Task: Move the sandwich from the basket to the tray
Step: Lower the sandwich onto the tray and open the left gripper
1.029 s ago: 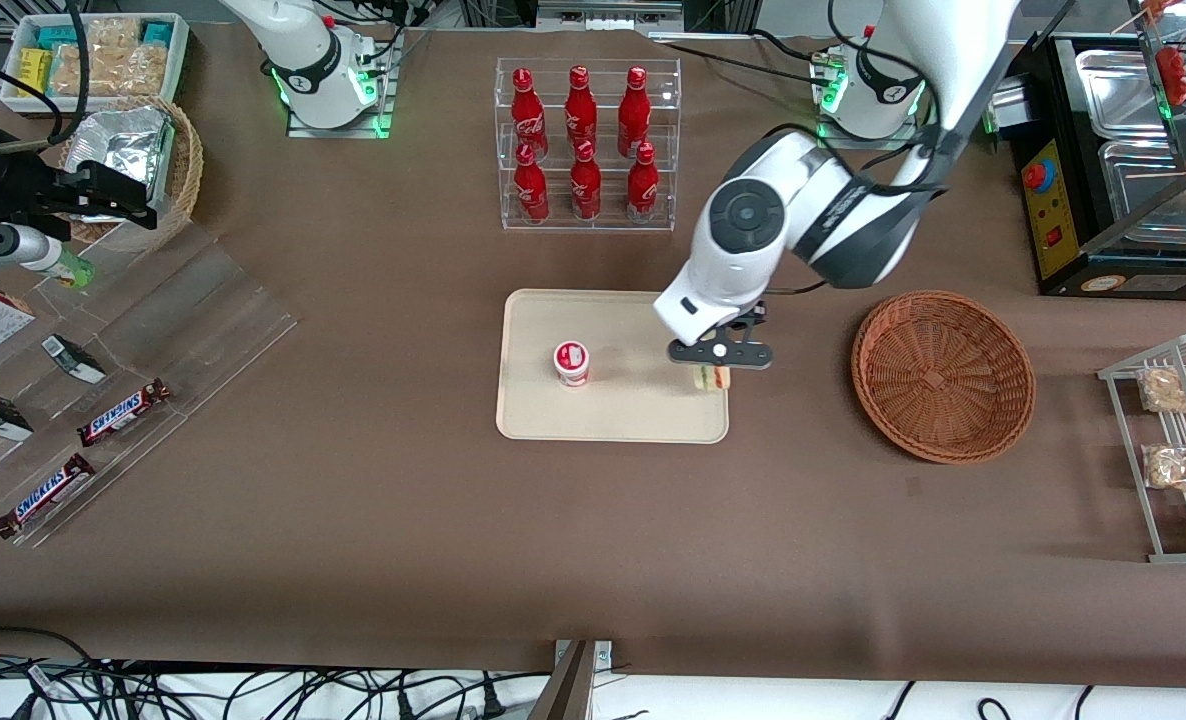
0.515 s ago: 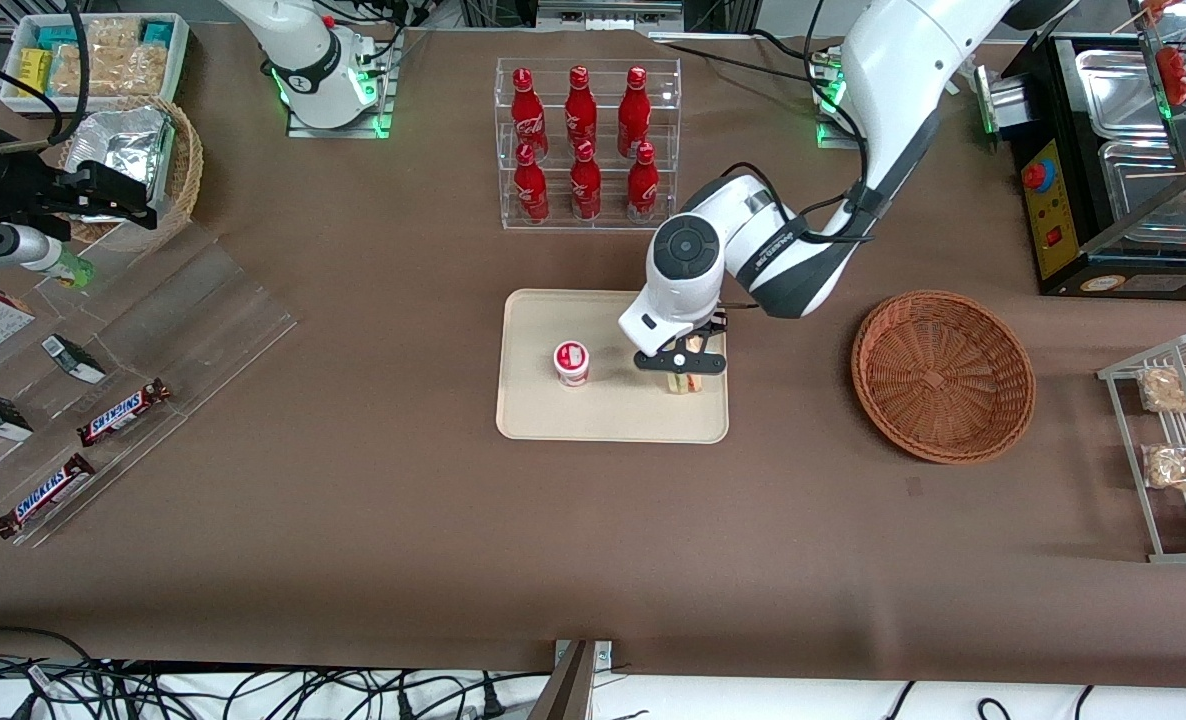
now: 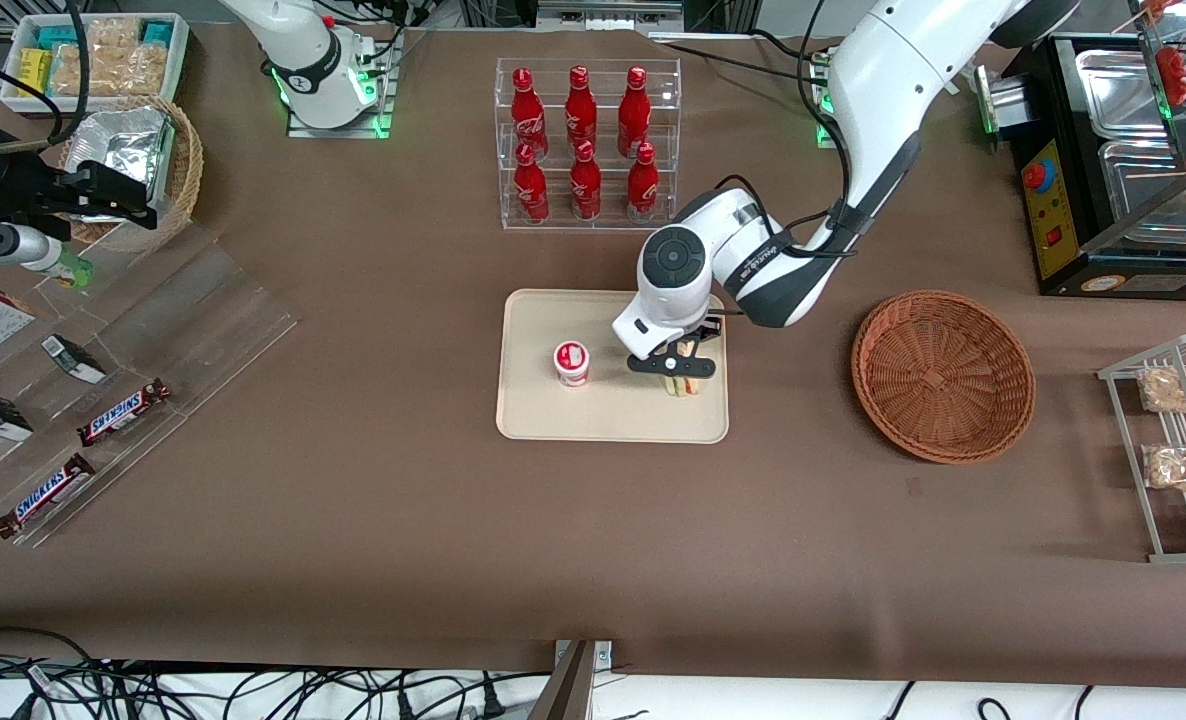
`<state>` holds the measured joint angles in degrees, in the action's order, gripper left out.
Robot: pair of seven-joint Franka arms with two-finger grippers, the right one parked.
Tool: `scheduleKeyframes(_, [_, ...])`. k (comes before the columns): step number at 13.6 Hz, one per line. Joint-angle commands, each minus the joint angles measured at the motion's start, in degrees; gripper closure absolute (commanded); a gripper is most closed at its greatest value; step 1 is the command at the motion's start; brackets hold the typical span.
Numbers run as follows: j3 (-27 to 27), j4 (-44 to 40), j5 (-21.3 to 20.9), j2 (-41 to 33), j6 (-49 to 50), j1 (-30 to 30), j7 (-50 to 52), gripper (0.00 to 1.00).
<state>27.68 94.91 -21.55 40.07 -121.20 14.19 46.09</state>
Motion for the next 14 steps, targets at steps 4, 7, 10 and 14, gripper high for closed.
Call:
scheduleKeyframes(4, [-0.17,-2.01,-5.78,-0.78,0.26,0.75,9.07,0.0])
scheduleKeyframes(7, [-0.08,-3.33,-5.7,-4.63,1.57,-0.03,12.01,0.0])
scheduleKeyframes(10, [-0.08,-4.47,-3.25,-11.22,6.74,-2.84,13.32,0.0])
scheduleKeyframes(14, [0.09,-6.41,1.42,-19.66,16.32,-8.82,12.8,0.0])
